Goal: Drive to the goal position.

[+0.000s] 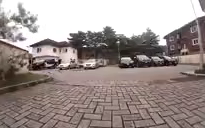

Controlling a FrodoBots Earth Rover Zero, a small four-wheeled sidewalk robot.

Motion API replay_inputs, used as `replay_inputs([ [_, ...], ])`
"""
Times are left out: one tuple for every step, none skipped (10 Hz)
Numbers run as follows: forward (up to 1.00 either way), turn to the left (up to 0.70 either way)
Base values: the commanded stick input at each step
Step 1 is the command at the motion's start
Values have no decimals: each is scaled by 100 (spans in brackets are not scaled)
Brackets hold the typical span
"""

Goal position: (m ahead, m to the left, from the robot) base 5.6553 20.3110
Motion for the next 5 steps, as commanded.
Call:
replay_inputs([
  [70, 0],
  [70, 0],
  [70, 0],
  [70, 0],
  [70, 0],
])
